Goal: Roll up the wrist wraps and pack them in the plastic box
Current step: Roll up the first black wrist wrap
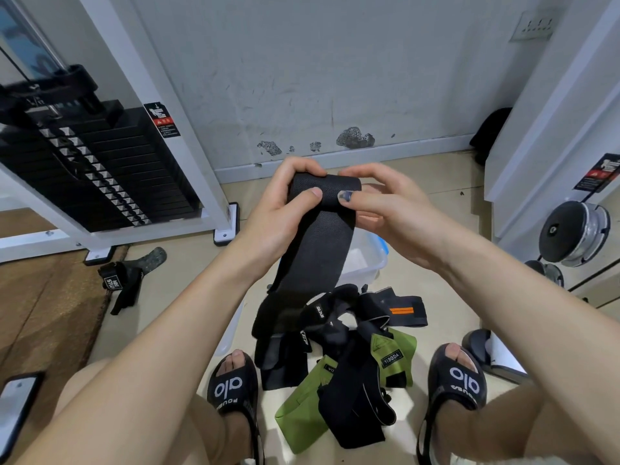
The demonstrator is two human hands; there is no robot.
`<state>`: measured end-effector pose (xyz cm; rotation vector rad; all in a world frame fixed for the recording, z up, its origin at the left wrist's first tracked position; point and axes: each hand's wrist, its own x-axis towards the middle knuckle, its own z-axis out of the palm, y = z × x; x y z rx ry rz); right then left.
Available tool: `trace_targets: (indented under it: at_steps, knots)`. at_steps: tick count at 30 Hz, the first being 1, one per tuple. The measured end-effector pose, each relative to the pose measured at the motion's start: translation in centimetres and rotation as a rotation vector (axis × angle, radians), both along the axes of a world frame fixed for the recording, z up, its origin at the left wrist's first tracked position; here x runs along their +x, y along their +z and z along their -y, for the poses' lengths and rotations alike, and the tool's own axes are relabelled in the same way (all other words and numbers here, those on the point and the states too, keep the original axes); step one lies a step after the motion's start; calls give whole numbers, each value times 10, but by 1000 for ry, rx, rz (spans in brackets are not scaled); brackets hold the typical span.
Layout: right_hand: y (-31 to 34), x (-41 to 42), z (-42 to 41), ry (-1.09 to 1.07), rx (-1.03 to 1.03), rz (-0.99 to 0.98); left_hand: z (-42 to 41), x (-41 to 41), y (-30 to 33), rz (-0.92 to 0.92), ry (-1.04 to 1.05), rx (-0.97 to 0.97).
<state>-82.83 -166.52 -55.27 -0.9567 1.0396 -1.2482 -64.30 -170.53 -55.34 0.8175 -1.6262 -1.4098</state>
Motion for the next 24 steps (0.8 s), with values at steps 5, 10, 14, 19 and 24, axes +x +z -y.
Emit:
trace_targets:
  at_steps: [5,10,14,19,24]
  knots:
    - [-3,5,-1,8,-44,-21,-1,2,-1,58,10,0]
    - [-2,6,-3,4,-76,-41,6,4,-3,112,39,121]
    - [-1,6,-3,-9,-67,-11,5,4,-2,64,28,111]
    - [-3,6,-2,7,-10,-139,2,2,-6,11,-2,66]
    - [0,4,-1,21,-1,-76,3,5,-5,39,-21,8]
